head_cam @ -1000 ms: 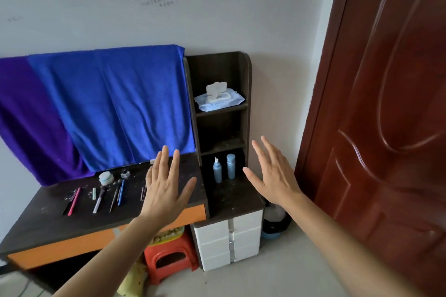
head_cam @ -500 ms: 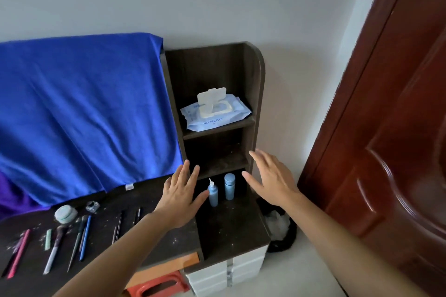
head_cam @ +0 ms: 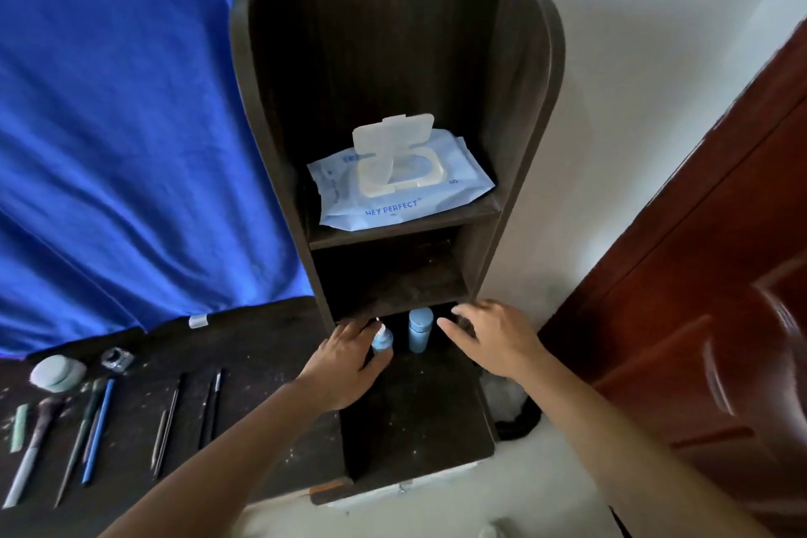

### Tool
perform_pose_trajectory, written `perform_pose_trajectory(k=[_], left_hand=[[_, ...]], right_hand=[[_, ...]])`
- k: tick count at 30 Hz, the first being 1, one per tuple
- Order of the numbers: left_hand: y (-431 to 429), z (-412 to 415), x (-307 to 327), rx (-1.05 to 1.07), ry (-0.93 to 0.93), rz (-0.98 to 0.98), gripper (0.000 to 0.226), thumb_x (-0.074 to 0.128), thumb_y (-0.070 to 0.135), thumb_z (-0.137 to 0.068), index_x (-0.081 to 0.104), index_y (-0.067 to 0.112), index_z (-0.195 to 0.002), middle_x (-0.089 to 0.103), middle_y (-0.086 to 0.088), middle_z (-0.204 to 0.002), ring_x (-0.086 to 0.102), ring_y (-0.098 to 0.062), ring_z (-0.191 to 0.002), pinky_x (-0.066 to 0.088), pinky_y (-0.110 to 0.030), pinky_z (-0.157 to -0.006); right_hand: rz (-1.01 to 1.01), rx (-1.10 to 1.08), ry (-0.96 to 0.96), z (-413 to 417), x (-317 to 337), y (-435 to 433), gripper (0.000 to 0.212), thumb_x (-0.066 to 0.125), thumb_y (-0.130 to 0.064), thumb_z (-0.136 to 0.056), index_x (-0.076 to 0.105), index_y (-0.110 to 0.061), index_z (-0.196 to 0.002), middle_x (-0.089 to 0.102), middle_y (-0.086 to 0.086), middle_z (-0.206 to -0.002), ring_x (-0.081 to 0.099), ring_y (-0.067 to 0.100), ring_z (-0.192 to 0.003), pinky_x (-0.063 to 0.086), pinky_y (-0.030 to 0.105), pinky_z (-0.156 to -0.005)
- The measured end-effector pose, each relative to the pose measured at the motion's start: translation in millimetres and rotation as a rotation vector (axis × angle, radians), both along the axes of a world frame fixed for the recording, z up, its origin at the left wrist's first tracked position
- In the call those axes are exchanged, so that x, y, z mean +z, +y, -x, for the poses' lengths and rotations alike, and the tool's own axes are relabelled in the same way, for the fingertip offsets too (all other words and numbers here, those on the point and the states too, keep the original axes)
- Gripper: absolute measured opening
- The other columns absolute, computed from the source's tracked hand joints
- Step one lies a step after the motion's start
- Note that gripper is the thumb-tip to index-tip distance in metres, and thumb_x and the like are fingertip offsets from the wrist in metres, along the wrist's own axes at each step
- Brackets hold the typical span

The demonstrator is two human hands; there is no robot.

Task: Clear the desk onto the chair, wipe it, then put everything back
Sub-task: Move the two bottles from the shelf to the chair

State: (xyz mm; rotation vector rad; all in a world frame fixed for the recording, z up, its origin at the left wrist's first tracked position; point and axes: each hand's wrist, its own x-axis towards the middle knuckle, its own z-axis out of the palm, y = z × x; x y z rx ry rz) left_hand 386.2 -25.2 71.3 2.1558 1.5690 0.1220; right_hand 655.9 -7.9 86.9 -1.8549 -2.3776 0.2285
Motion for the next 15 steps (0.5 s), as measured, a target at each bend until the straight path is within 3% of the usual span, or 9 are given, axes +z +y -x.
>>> perform_pose_trajectory(k=[4,7,11,15], left_hand=[[16,-17,-72,0.218,0.025,0.139,0.078,0.049,0.056,-0.095,0.021,0.017,-0.156,0.026,-0.004,-0.161,0.024,-0.023,-0.148,0.027,-0.037,-0.117],[24,-27,-120,0.412,-0.061,0.222,0.093,0.059,0.055,-0.09,0.011,0.012,-0.157,0.023,-0.008,-0.162,0.022,-0.025,-0.148,0.026,-0.039,-0.118],[39,-37,-166,0.649,-0.235,0.133,0.095,0.075,0.049,-0.079,0.025,0.015,-0.153,0.04,-0.006,-0.152,0.038,-0.024,-0.139,0.039,-0.041,-0.109],[53,-44,-201,0.716,-0.32,0.1,0.091,0.079,0.049,-0.075,0.033,0.019,-0.148,0.052,-0.003,-0.14,0.05,-0.023,-0.128,0.046,-0.042,-0.102]], right_hand=[[0.108,0.012,-0.003,-9,-74,23,0.064,0.031,-0.07,-0.097,0.06,-0.027,-0.134,0.074,-0.006,-0.111,0.069,0.015,-0.101,0.055,0.032,-0.079],[0.239,-0.031,0.08,-8,-124,36,0.07,0.036,-0.07,-0.096,0.038,-0.026,-0.151,0.063,0.002,-0.135,0.061,0.022,-0.119,0.053,0.037,-0.09],[0.295,-0.097,0.333,4,-177,51,0.087,0.055,-0.064,-0.092,0.012,-0.027,-0.158,0.039,0.007,-0.156,0.05,0.025,-0.134,0.051,0.043,-0.099],[0.204,-0.089,0.501,19,-215,64,0.097,0.069,-0.053,-0.087,0.013,-0.021,-0.159,0.035,0.006,-0.159,0.04,0.025,-0.142,0.046,0.043,-0.106]])
